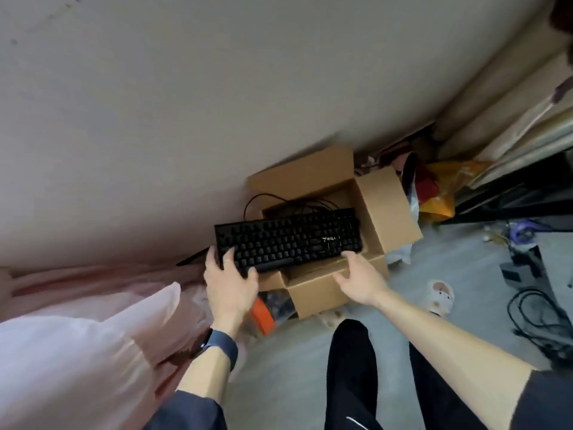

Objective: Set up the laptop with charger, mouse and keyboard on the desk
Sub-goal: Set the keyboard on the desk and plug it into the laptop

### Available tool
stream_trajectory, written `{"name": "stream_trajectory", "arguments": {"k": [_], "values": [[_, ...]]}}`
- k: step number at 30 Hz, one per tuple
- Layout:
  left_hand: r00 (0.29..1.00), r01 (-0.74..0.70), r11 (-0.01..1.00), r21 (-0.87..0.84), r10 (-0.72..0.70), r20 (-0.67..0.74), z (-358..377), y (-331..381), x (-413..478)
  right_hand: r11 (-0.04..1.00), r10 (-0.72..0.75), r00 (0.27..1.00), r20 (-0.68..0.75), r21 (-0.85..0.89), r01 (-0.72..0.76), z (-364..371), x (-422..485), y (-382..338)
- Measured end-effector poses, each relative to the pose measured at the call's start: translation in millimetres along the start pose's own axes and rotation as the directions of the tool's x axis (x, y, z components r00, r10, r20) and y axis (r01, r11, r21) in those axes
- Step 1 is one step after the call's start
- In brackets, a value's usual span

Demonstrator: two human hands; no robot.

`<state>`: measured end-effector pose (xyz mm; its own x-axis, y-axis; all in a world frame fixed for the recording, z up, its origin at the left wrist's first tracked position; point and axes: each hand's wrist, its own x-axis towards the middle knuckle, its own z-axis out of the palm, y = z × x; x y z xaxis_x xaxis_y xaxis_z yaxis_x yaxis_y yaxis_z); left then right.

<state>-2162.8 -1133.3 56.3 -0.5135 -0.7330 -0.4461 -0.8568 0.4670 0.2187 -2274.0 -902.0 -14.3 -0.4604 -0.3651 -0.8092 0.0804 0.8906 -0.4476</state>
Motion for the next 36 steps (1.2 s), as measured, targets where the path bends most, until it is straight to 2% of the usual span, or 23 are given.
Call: {"name": "stream_trajectory", "arguments": {"k": [3,7,11,16,19,22,26,30,33,36], "values": [[0.996,0.076,0.997,-0.025,-0.077,-0.052,-1,-23,49,0.998,0.024,1.000,-0.018,0.059,-0.023,22,44,-28],[0.962,0.266,0.928,-0.260,-0.237,0.135,8,-52,89,0.995,0.026,0.999,0.022,0.094,-0.028,46,85,-49],[0.951,0.263,0.870,-0.417,-0.163,0.261,6,-62,100,0.994,0.093,0.995,0.038,0.049,-0.094,63,101,-61],[0.944,0.239,0.858,-0.454,-0.097,0.314,-4,-65,102,0.985,0.168,0.982,-0.088,0.055,-0.163,76,109,-71],[0.945,0.223,0.863,-0.454,-0.076,0.318,-9,-63,98,0.990,0.143,0.982,-0.120,0.031,-0.141,71,106,-76],[0.951,0.210,0.866,-0.454,-0.072,0.301,-16,-57,92,0.997,0.060,0.980,-0.189,0.055,-0.050,65,87,-81],[0.986,0.089,0.928,-0.361,-0.031,0.162,-45,-28,60,0.982,0.020,0.952,-0.306,0.186,0.039,38,32,-79],[0.991,-0.127,0.981,-0.150,0.132,0.026,-93,16,17,0.974,0.011,0.925,-0.379,0.212,0.075,-5,-30,-72],[0.939,-0.339,0.941,-0.020,0.337,-0.062,-143,53,-28,0.958,-0.039,0.892,-0.450,0.238,0.162,-44,-84,-79],[0.868,-0.466,0.883,0.064,0.470,-0.162,-197,89,-79,0.916,-0.105,0.823,-0.558,0.269,0.299,-78,-153,-88]]}}
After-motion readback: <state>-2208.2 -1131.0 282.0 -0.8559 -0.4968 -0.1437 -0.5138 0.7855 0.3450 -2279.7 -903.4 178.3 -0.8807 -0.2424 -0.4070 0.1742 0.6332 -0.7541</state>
